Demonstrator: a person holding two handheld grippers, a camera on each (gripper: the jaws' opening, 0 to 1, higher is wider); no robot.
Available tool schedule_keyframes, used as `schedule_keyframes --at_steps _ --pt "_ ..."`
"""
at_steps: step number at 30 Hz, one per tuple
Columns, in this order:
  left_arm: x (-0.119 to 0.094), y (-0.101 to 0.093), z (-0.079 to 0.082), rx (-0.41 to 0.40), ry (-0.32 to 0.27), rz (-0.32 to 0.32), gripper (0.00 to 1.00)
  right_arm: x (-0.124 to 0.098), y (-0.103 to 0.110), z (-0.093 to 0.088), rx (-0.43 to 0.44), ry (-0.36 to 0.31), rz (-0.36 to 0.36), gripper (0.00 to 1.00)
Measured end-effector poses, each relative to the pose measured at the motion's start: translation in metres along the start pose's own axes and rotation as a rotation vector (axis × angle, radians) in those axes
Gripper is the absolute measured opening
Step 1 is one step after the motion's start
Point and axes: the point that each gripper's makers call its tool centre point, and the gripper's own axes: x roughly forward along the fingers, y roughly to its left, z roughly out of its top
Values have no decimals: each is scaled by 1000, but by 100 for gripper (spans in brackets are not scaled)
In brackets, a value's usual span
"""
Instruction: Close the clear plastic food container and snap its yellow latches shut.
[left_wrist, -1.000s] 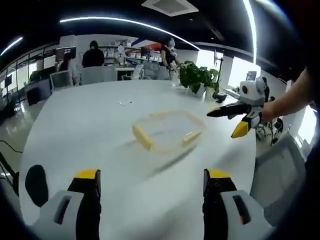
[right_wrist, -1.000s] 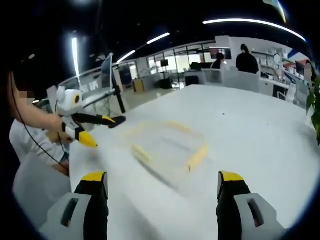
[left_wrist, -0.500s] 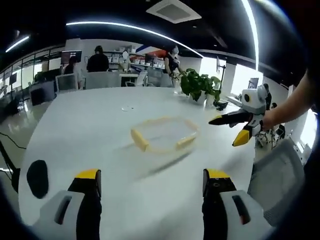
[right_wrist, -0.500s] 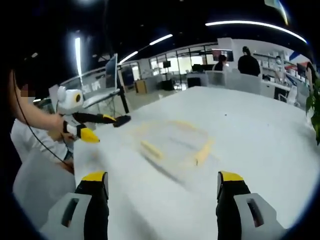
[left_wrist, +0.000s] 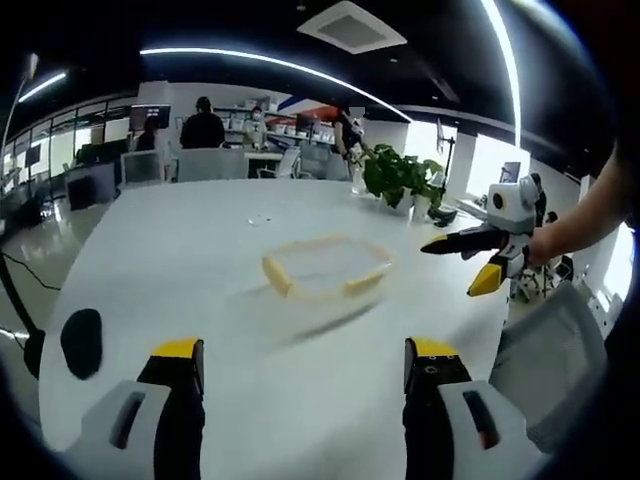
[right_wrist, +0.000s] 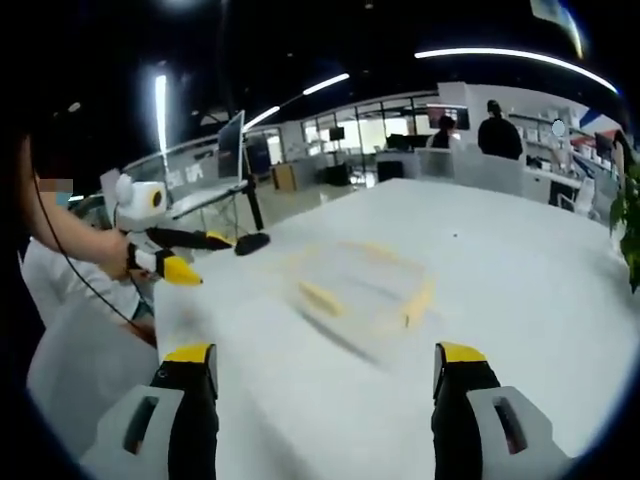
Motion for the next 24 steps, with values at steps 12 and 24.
schedule_keyframes --at_steps 12,24 --pt "-15 -12 -12 11 17 -3 82 -18 3 -7 13 -7 -20 89" --pt "-28 -19 -23 -6 22 -19 82 -31 12 -5 17 -28 -25 89"
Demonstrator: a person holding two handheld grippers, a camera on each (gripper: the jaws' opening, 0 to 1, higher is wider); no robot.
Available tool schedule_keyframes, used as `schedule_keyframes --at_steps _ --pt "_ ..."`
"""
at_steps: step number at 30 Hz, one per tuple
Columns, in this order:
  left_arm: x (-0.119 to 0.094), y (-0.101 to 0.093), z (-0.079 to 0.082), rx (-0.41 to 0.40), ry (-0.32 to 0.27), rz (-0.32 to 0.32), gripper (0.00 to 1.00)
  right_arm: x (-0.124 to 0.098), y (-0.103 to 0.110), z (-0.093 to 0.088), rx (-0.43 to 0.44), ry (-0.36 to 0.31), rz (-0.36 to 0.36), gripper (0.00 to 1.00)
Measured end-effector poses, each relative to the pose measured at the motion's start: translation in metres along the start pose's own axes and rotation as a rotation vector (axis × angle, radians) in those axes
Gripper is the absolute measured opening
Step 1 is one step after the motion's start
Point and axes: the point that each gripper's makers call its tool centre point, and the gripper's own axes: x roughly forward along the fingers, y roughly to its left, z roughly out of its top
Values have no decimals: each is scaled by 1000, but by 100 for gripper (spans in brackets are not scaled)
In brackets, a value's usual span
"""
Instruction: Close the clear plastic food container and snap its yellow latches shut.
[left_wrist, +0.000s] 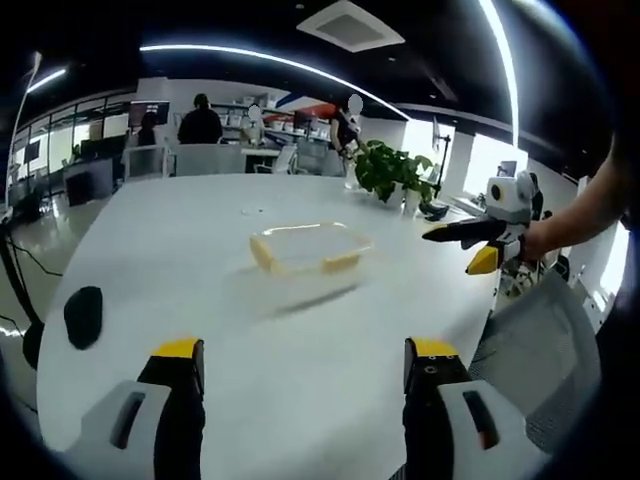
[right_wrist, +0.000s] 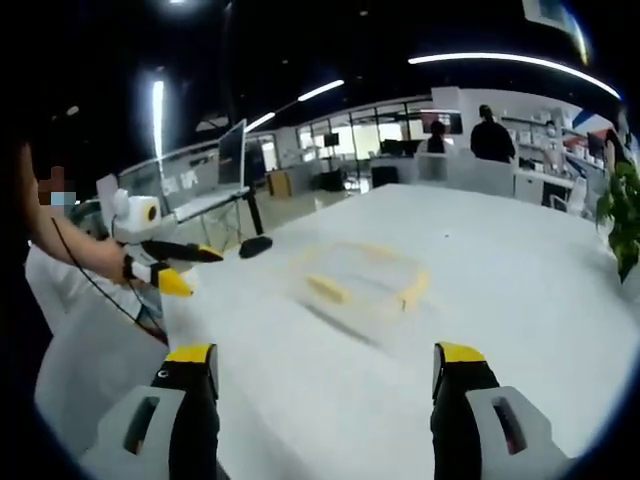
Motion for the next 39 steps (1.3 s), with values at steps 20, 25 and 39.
schedule_keyframes --at_steps 20,25,39 --pt "-10 -12 -8 -33 -12 -36 94 -11 11 -6 6 -8 9 99" --pt "-13 -15 -7 -42 -26 -52 99 -14 17 -6 3 -18 21 100" --pt "-21 -26 -11 -61 -34 -57 99 -23 26 -11 46 -17 29 100"
